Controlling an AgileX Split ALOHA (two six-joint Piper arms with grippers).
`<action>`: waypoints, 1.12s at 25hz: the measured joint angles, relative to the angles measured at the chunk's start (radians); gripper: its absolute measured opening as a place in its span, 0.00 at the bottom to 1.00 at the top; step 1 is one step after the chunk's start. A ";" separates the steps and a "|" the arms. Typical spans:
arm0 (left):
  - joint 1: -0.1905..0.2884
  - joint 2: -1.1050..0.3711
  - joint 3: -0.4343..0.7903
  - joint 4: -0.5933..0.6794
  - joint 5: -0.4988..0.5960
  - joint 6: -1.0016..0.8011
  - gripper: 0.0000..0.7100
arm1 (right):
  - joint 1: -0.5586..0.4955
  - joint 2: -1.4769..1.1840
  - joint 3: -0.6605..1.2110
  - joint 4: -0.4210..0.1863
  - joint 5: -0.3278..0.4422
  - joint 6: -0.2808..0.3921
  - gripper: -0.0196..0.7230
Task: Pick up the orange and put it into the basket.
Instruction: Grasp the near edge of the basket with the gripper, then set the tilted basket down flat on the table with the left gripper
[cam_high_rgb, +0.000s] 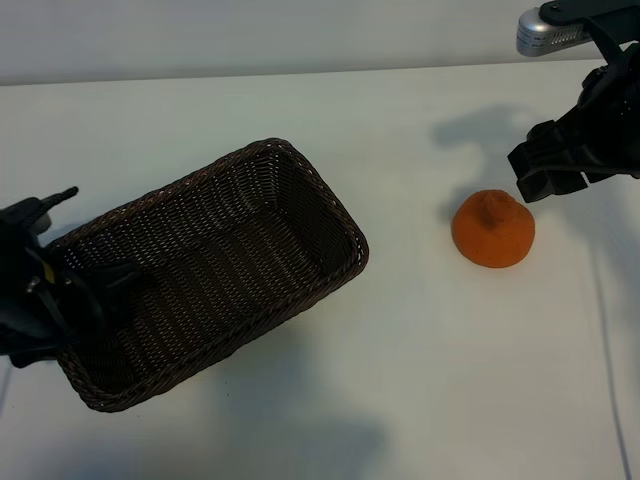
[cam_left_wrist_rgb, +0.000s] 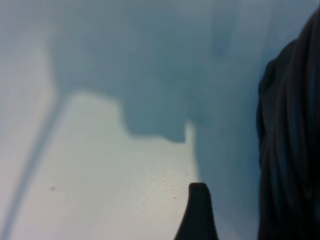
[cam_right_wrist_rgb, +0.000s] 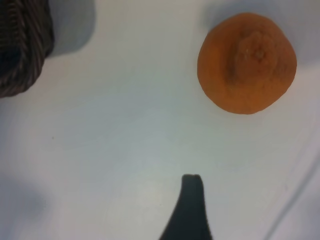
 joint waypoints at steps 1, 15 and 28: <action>0.000 0.008 0.000 -0.009 -0.008 0.006 0.83 | 0.000 0.000 0.000 0.000 0.000 0.000 0.83; 0.002 0.076 0.000 -0.048 -0.039 0.034 0.64 | 0.000 0.000 0.000 0.000 0.002 0.000 0.83; 0.002 0.076 0.000 -0.068 -0.068 0.080 0.59 | 0.000 0.000 0.000 0.000 0.003 0.000 0.83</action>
